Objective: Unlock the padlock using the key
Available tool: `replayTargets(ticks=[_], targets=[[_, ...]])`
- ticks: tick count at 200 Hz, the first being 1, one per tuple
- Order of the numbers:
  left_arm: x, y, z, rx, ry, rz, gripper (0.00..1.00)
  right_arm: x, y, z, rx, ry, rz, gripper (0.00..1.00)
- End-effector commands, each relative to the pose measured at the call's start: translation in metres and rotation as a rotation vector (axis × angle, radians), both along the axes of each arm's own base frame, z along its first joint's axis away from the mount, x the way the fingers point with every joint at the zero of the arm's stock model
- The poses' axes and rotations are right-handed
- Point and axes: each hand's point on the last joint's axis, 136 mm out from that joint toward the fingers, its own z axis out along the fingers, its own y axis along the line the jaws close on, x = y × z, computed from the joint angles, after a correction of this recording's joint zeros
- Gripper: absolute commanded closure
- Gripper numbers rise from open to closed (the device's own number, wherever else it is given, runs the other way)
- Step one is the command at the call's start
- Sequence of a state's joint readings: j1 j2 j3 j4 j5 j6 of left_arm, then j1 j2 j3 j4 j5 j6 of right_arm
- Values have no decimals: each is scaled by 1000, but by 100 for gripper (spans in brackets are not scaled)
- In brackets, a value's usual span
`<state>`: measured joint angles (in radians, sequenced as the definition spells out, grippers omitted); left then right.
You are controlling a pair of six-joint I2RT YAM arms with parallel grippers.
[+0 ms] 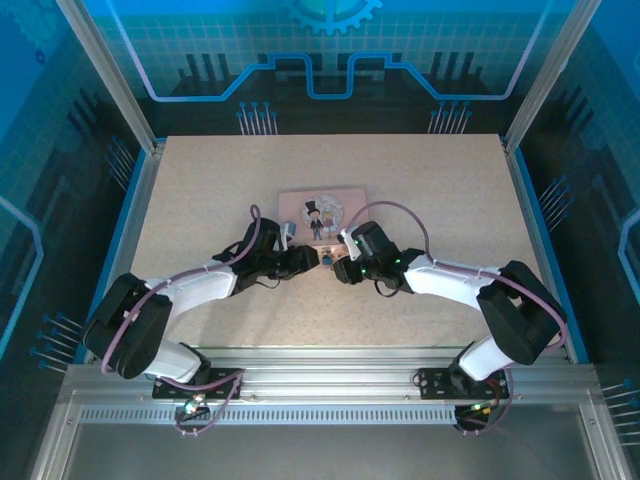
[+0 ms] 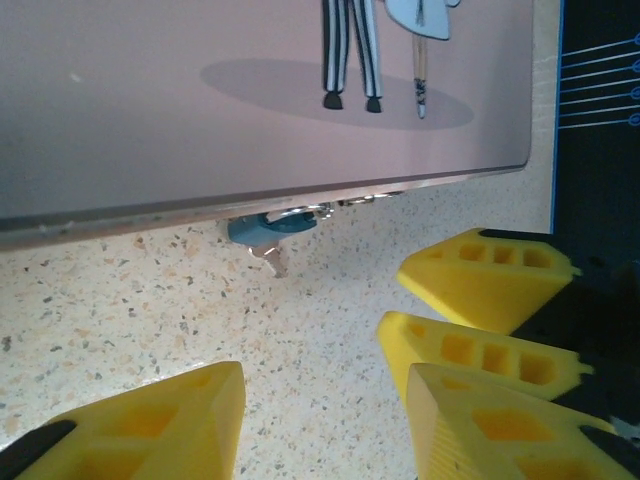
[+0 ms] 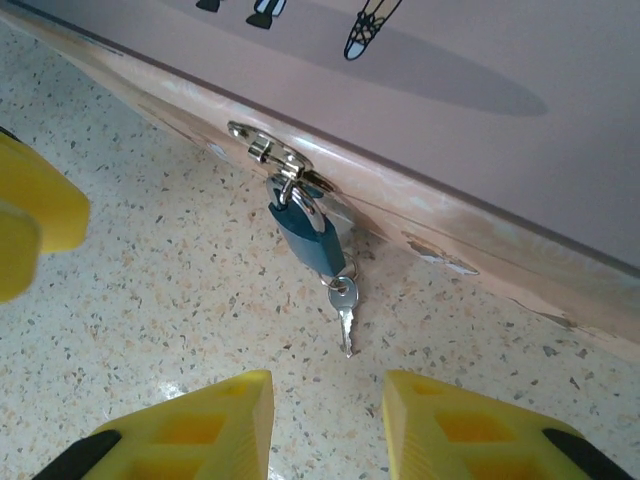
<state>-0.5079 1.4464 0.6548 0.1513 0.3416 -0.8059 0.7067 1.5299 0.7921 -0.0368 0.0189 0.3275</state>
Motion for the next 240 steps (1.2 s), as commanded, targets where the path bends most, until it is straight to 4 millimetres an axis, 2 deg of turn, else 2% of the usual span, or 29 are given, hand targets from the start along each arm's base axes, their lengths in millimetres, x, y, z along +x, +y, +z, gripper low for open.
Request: replayTargets(ticks=[1, 28, 45, 49, 56, 88, 115, 172, 211, 240], targets=[[4, -3, -13, 33, -34, 0, 49, 8, -1, 8, 21, 1, -33, 65], [9, -16, -24, 59, -78, -6, 42, 20, -11, 14, 15, 14, -69, 65], [15, -24, -27, 77, -127, 2, 37, 25, -19, 6, -8, 44, -84, 66], [16, -25, -28, 81, -137, 4, 37, 31, -16, 14, 5, 27, -85, 66], [19, -28, -29, 87, -158, 7, 35, 35, -17, 15, 6, 26, -90, 66], [31, -32, -34, 118, -241, 46, 30, 49, -24, 14, 30, 38, -126, 67], [40, -35, -37, 114, -294, 62, 27, 54, -23, 14, 43, 45, -125, 67], [51, -47, -36, 94, -414, 29, 32, 55, -26, 21, 42, 24, -132, 68], [53, -53, -32, 104, -458, -17, 35, 59, -42, 45, 69, -32, -191, 67], [53, -61, -30, 88, -471, -56, 40, 74, -62, 58, 70, -45, -261, 66]])
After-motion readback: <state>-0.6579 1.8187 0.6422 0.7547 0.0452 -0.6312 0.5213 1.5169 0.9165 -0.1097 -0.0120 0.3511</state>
